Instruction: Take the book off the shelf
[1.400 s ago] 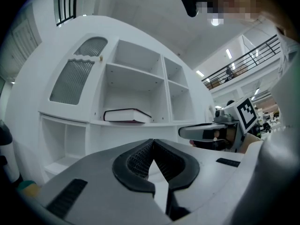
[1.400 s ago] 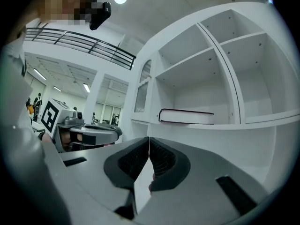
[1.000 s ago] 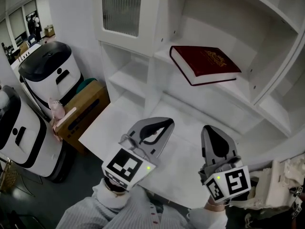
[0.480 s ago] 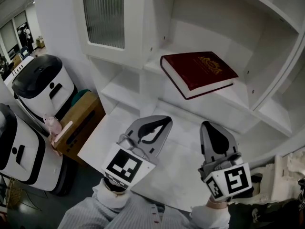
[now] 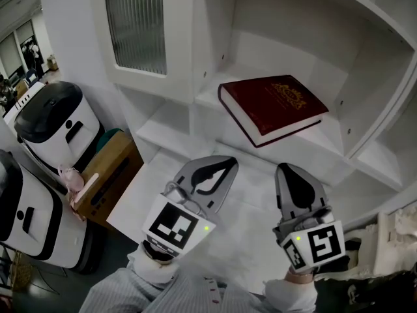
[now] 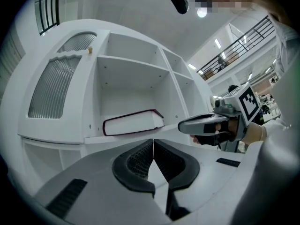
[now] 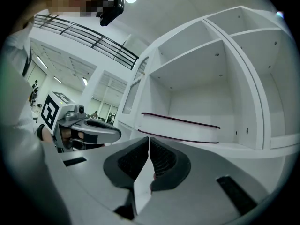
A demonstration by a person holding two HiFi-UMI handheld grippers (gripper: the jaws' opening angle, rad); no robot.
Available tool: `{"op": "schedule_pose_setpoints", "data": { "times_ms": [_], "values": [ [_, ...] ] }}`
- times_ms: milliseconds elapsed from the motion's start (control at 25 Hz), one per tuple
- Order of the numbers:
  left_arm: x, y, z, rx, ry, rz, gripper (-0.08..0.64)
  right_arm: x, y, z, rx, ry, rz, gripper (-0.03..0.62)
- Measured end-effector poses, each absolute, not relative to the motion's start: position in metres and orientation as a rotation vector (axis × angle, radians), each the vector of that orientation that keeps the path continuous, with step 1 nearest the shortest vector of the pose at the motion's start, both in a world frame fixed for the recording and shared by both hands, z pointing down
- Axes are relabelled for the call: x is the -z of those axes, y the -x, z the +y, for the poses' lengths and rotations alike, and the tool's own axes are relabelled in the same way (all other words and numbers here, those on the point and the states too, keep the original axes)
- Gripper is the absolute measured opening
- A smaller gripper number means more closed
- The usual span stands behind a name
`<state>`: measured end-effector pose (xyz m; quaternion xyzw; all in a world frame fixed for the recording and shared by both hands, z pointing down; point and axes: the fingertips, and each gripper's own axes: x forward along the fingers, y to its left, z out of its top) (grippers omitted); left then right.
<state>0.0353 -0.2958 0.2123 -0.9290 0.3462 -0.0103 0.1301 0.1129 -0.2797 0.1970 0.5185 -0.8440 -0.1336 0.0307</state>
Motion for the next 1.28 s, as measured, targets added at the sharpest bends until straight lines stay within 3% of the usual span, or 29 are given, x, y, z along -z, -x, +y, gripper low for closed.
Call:
{"op": "schedule_pose_setpoints", "data": {
  "times_ms": [640, 760, 1280],
  "values": [
    [-0.208, -0.037, -0.313, 0.127, 2.583, 0.998, 0.021, -0.191, -0.117, -0.288, 0.548, -1.567, -2.514, 0.018],
    [-0.209, -0.038, -0.315, 0.180, 2.547, 0.990, 0.096, -0.188, -0.118, -0.286, 0.584, -1.559, -2.502, 0.025],
    [-0.208, -0.035, -0.326, 0.354, 2.267, 1.039, 0.211, -0.179, -0.114, -0.289, 0.857, -1.510, -2.320, 0.151]
  ]
}}
